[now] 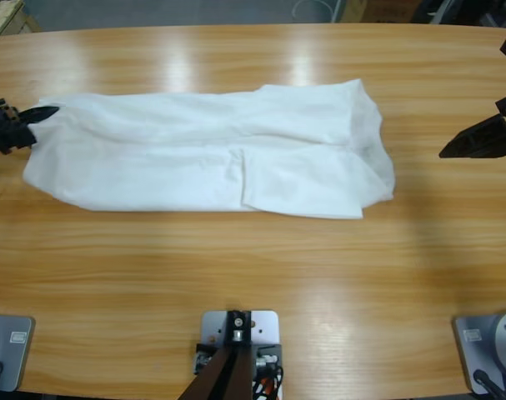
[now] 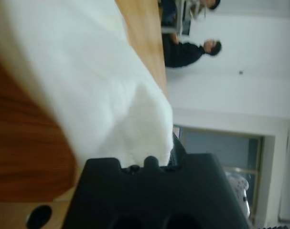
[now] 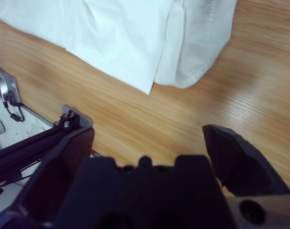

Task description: Fold clothes

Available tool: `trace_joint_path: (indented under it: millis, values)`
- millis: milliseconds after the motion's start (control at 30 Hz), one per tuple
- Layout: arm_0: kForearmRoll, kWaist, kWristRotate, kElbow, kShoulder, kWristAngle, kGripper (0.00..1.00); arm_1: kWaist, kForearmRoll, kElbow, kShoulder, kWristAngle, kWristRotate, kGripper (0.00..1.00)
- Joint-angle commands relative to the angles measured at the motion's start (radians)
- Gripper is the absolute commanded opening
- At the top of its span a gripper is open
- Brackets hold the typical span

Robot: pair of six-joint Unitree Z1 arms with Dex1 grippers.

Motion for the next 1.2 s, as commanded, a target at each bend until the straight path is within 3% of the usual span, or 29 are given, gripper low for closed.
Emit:
trace_joint_path:
  millis: [33, 233, 400, 667, 967, 1000, 1200]
  values:
    - [-0.025, -0.207, -0.183, -0.119, -0.097, -0.001, 0.0, -0.012, -0.014, 0.028, 0.008, 0.02, -0.012, 0.918]
    - [-0.024, -0.339, -0.281, -0.18, -0.149, 0.034, 0.0, -0.012, -0.022, 0.032, 0.005, 0.027, -0.013, 0.918]
    - [-0.023, -0.503, -0.354, -0.239, -0.16, 0.094, 0.0, -0.012, -0.025, 0.034, 0.004, 0.036, -0.017, 0.918]
    - [0.012, -0.72, -0.444, -0.428, -0.157, 0.166, 0.0, -0.012, -0.025, 0.038, -0.021, 0.048, -0.02, 0.919]
    - [0.265, -0.848, -0.423, -0.691, -0.164, 0.175, 0.0, -0.012, -0.025, 0.04, -0.038, 0.055, -0.022, 0.922]
    - [0.468, -0.906, -0.34, -0.819, -0.122, 0.177, 0.0, -0.012, -0.025, 0.04, -0.045, 0.055, -0.022, 0.922]
    - [0.53, -0.995, -0.335, -0.977, -0.017, 0.183, 0.0, -0.012, -0.025, 0.041, -0.052, 0.056, -0.022, 0.921]
